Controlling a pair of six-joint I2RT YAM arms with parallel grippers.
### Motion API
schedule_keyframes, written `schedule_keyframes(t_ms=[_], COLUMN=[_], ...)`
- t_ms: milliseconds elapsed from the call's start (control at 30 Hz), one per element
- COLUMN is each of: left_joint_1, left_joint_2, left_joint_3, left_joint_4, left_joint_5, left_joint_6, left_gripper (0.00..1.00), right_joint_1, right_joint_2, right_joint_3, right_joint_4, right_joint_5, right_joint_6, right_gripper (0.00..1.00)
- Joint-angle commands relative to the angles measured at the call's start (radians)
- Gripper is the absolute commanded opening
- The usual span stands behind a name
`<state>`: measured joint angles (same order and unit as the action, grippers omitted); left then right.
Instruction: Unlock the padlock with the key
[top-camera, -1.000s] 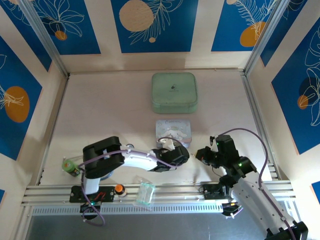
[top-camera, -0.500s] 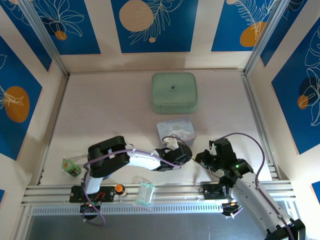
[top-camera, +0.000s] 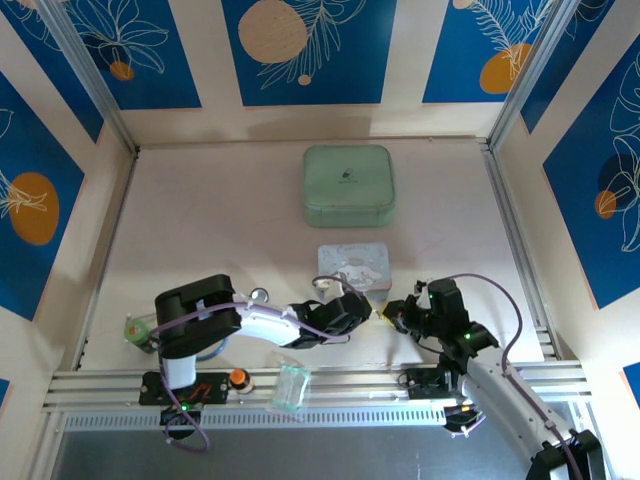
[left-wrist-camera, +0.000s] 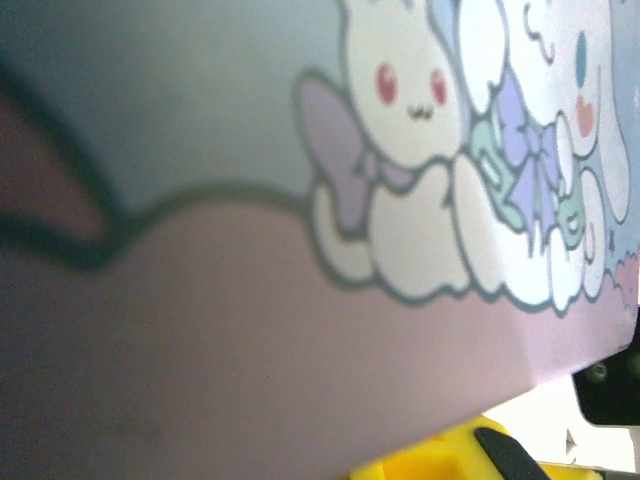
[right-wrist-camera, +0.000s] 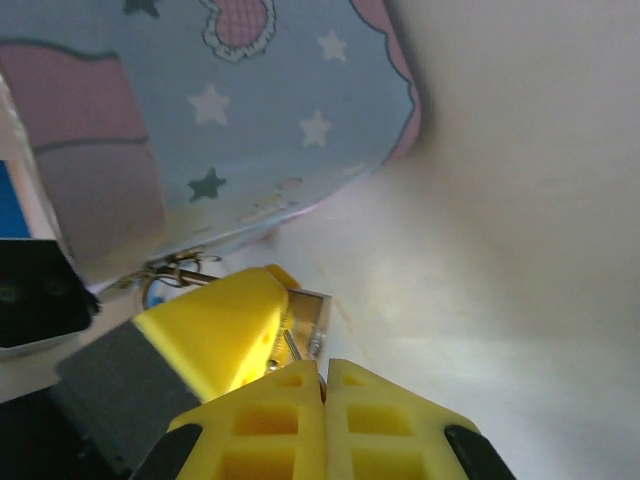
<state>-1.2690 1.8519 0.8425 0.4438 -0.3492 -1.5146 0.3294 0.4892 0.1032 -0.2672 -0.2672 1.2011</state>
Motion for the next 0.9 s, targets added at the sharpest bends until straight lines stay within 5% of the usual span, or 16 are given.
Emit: schedule_keyframes(t_ms=[0,433,633,800,867], left_joint_1=[0.014,0.040,0.052,0.061,0.065], left_joint_2=[0.004,0.008,-0.055,-0.038,-0.061], left_joint_3=[-0.045,-0.109,-0.019,-0.021,0.019], left_joint_4=[0.123,0.268,-0.041,-0.008,-0.113], left_joint_5=[0.062,0.060,0.084,0.098,0.084], left_joint_6=[-0.106,-0.183,-0.094,-0.088,-0.036], left_gripper=[0.00,0.00,0.00,0.00,0.00], right_joint_1=[-0.037,-0.212,-0.244,-0.229,-0.227], right_joint_2=[-0.016,-0.005,0.082,0.094,0.099], right_joint_3=[-0.048,-0.017,0.030,0.050,0.061], right_joint_4=[-0.002,-0.096,-0.118,-0.083,-0.106], right_joint_5=[-0.086,-0.252,-0.294,-0.318,-0.313], right_joint_6=[0.058,-0.062,-0.164,-0.151,-0.162], right_gripper=[0.00,0.00,0.00,0.00,0.00])
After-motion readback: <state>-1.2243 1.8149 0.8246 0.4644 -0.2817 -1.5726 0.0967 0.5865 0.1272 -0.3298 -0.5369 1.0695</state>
